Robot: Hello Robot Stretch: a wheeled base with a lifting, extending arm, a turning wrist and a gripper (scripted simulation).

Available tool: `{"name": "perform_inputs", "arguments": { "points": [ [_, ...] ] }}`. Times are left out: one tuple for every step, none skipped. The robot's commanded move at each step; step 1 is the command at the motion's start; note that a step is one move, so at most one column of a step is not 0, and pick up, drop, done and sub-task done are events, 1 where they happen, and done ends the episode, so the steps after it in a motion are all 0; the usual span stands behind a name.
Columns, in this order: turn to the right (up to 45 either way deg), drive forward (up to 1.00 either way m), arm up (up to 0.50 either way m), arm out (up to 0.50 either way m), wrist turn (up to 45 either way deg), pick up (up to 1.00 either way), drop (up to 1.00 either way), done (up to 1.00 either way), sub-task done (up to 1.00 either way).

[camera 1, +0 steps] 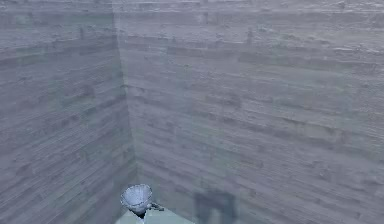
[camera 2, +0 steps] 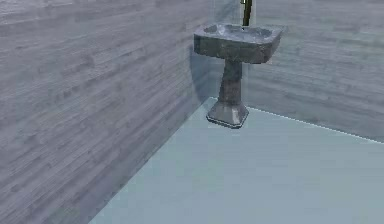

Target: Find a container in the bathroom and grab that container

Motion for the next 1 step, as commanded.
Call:
{"name": "perform_inputs", "arguments": {
  "points": [
    [-12.0,0.00,0.00,0.00,0.0,0.00,0.00,0.00,0.00]
  ]
}}
